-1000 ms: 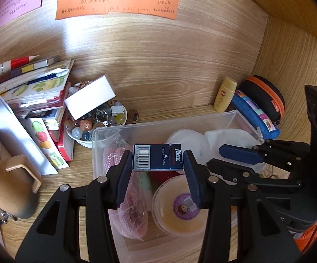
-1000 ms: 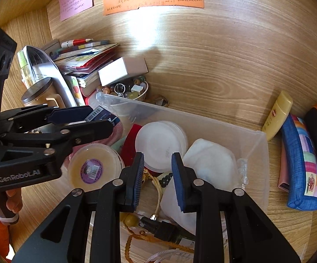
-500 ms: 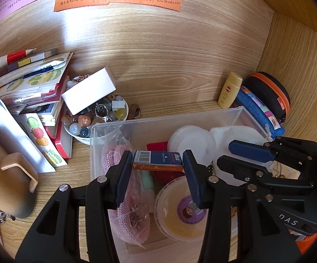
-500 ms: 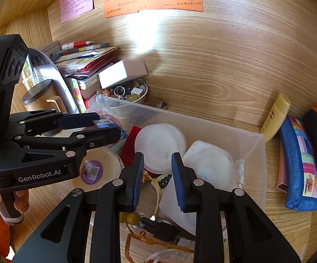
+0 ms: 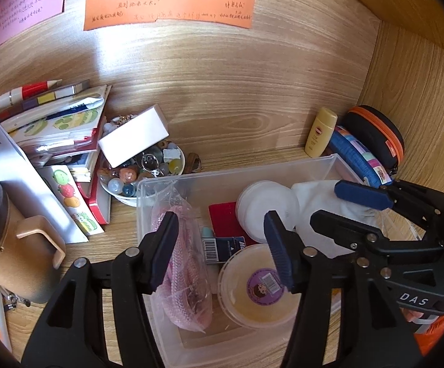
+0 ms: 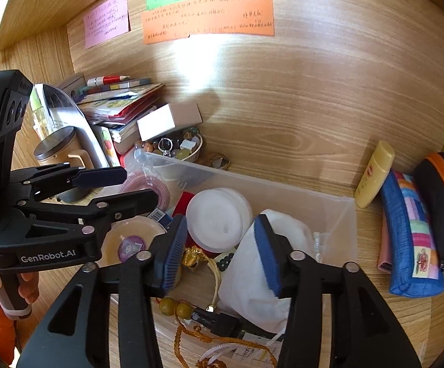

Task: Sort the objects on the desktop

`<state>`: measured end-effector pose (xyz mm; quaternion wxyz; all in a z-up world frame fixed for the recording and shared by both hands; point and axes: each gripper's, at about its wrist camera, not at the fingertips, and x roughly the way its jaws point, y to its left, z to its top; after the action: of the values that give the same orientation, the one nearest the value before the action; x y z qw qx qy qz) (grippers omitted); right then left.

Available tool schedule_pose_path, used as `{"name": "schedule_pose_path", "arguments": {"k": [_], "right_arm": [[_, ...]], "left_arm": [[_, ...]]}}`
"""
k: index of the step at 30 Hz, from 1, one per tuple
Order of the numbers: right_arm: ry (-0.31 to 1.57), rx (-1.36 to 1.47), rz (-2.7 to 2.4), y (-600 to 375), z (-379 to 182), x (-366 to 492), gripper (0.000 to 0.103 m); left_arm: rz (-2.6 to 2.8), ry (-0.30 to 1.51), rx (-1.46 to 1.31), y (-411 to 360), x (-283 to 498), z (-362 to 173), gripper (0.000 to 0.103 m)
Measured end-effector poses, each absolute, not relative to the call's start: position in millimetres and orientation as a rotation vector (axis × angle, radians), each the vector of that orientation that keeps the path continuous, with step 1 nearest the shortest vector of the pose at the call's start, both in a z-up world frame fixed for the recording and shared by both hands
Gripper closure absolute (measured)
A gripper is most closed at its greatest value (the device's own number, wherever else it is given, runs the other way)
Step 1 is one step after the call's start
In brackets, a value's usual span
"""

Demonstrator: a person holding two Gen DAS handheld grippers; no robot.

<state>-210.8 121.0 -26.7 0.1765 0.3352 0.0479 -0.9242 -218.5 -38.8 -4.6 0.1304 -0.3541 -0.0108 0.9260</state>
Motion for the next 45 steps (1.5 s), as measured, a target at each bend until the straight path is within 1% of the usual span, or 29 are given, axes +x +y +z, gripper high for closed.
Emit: {"name": "schedule_pose_path", "arguments": {"k": [1, 4, 8, 9, 10, 12, 14, 16, 17, 18, 23, 27, 32, 45], "right_arm": [[0.141, 0.942, -2.625, 121, -25, -210, 0.052], [0.161, 0.917, -2.644, 121, -20, -206, 0.048], [0.186, 0.883, -2.676, 121, -12, -199, 0.033], [0.192, 0.877, -2.684, 122, -10, -198, 0.031], [0.201, 0.870, -2.692, 122, -8, -196, 0.028], [0.215, 0.862, -2.709, 123, -5, -193, 0.025], [0.223, 0.860, -2.721, 124, -3, -190, 0.019], [0.230, 0.861, -2.733, 126, -2, -187, 0.018], [0.231, 0.863, -2.734, 126, -2, -186, 0.017], [0.231, 0.870, -2.734, 127, -2, -185, 0.016], [0.246, 0.913, -2.728, 127, -5, -178, 0.009], [0.260, 0.929, -2.731, 127, -7, -169, 0.009], [0.284, 0.934, -2.749, 129, -6, -156, 0.009], [0.268, 0.846, -2.825, 146, 12, -103, 0.008]], "left_arm": [[2.698, -0.026, -1.022, -39, -217, -3, 0.039], [2.710, -0.017, -1.002, -39, -212, 1, 0.037], [2.721, -0.013, -0.981, -41, -206, 6, 0.036], [2.725, -0.014, -0.977, -42, -205, 7, 0.035], [2.728, -0.015, -0.974, -42, -203, 8, 0.031], [2.746, -0.016, -0.961, -44, -199, 11, 0.022], [2.754, -0.013, -0.953, -45, -195, 13, 0.022], [2.760, -0.010, -0.951, -46, -192, 15, 0.020], [2.766, -0.008, -0.954, -46, -189, 15, 0.016], [2.772, -0.009, -0.954, -46, -188, 16, 0.009], [2.792, -0.034, -0.942, -50, -175, 19, 0.006], [2.817, -0.030, -0.935, -50, -164, 21, 0.002], [2.860, -0.011, -0.915, -47, -147, 24, 0.002], [2.926, -0.010, -0.803, -39, -94, 40, 0.002]]}}
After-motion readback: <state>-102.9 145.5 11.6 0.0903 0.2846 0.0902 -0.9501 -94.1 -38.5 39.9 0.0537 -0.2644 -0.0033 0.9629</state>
